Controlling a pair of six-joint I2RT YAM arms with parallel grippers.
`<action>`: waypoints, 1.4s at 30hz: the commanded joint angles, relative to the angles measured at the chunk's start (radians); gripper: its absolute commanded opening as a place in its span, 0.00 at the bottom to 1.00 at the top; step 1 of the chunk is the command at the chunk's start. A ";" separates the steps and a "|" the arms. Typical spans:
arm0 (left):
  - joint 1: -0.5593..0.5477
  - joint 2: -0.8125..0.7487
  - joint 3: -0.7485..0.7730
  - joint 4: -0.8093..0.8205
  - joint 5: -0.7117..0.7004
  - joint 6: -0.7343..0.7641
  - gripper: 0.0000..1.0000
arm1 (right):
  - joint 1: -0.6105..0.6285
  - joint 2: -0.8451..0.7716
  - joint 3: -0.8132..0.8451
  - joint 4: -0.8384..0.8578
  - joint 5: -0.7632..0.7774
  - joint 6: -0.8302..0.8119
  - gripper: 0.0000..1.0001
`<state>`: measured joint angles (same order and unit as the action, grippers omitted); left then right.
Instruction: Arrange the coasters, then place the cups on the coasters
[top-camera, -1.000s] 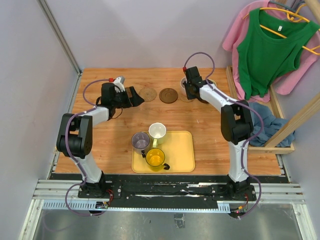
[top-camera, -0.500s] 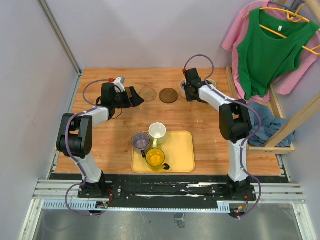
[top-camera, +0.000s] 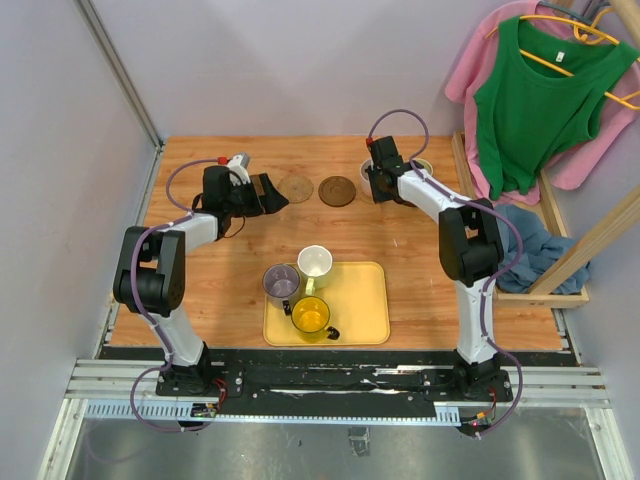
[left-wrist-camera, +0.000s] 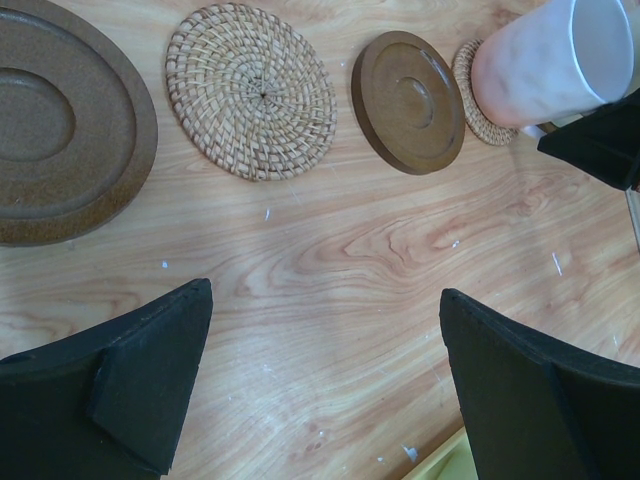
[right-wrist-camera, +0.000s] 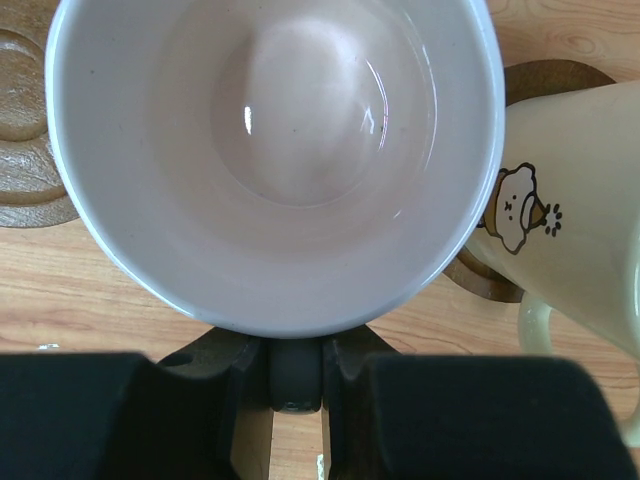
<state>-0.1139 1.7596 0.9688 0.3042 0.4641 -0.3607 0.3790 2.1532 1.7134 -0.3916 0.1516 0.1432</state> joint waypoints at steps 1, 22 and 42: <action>-0.004 0.018 0.025 0.008 0.001 0.007 1.00 | -0.012 -0.022 0.033 0.000 -0.018 0.019 0.13; -0.004 0.024 0.031 0.007 0.011 -0.001 1.00 | 0.007 -0.113 -0.048 0.001 -0.030 0.035 0.61; -0.004 0.021 0.025 0.012 0.011 0.002 1.00 | 0.155 -0.474 -0.321 0.130 0.126 -0.013 0.71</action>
<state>-0.1139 1.7756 0.9703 0.3042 0.4656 -0.3637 0.5068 1.7660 1.4540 -0.3126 0.2665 0.1371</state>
